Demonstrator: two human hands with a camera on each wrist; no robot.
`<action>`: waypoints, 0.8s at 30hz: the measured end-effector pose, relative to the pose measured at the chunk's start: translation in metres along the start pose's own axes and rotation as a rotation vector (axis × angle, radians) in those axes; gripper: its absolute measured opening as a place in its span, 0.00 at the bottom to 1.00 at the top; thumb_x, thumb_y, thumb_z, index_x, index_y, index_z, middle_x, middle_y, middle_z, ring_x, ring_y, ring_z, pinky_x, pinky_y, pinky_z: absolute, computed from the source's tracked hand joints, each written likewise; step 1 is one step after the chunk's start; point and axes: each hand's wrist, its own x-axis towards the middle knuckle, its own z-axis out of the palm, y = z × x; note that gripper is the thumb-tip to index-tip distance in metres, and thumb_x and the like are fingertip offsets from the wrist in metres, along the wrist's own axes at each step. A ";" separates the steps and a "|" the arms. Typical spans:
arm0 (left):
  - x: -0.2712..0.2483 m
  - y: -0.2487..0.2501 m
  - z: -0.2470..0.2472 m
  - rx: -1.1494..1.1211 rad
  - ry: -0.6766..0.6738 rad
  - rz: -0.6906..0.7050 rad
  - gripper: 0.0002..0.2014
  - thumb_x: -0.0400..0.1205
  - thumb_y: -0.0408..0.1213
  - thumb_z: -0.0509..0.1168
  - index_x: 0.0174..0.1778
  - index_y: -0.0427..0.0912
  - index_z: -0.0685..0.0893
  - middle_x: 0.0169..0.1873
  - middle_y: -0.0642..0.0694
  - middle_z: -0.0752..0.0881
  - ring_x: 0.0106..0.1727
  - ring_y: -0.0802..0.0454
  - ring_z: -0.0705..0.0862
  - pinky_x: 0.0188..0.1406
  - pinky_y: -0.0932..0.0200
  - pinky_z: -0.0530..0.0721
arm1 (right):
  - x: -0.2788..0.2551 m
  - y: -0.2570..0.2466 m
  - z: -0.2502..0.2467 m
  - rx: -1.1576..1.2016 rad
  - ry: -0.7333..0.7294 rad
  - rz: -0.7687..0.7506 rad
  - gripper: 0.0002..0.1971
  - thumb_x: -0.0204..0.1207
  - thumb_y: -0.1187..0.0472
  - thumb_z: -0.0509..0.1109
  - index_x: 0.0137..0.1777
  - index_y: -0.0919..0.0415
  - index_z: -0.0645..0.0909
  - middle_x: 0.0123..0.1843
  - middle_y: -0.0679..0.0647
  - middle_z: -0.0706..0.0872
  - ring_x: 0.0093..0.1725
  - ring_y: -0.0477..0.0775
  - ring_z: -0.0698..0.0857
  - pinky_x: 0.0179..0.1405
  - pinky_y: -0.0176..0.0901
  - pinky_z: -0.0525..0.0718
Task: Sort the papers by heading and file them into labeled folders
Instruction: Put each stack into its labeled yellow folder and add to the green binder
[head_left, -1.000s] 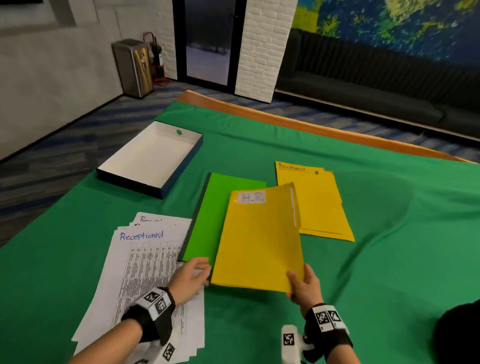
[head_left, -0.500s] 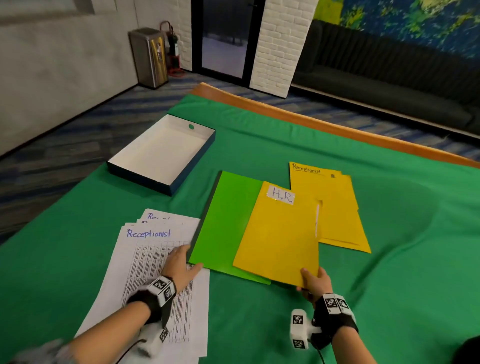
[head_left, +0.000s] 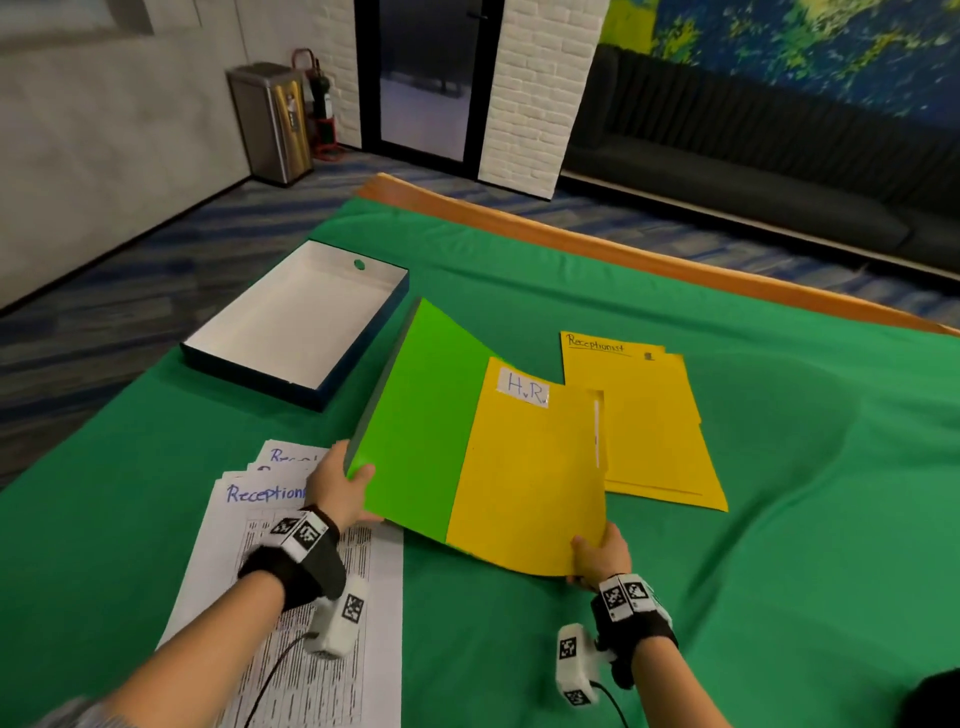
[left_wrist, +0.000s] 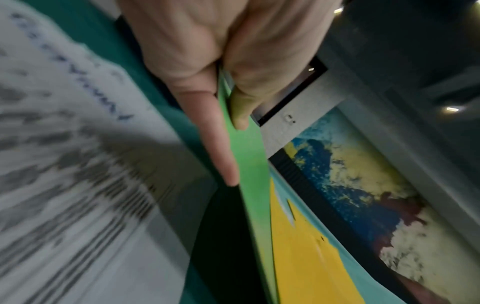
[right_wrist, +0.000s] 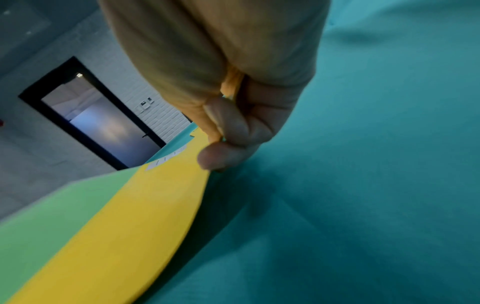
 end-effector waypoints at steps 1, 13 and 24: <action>-0.005 0.011 -0.004 0.006 0.026 0.042 0.26 0.82 0.30 0.62 0.77 0.41 0.65 0.75 0.37 0.67 0.66 0.28 0.75 0.23 0.46 0.87 | 0.003 -0.003 0.002 -0.024 0.012 -0.007 0.16 0.81 0.62 0.63 0.67 0.64 0.69 0.54 0.60 0.82 0.27 0.56 0.83 0.15 0.40 0.81; -0.002 0.093 -0.020 -0.079 0.218 0.333 0.25 0.83 0.31 0.61 0.77 0.42 0.64 0.75 0.35 0.64 0.63 0.30 0.77 0.39 0.45 0.87 | 0.034 -0.057 0.016 -0.183 -0.007 -0.067 0.25 0.79 0.50 0.66 0.72 0.61 0.71 0.65 0.62 0.82 0.53 0.63 0.86 0.50 0.52 0.86; 0.022 0.000 0.044 -0.108 -0.024 -0.119 0.30 0.81 0.31 0.65 0.78 0.41 0.62 0.78 0.43 0.63 0.70 0.27 0.71 0.38 0.31 0.86 | 0.097 -0.073 -0.016 -0.731 0.098 -0.103 0.47 0.66 0.33 0.71 0.79 0.55 0.58 0.83 0.56 0.54 0.81 0.63 0.55 0.72 0.69 0.65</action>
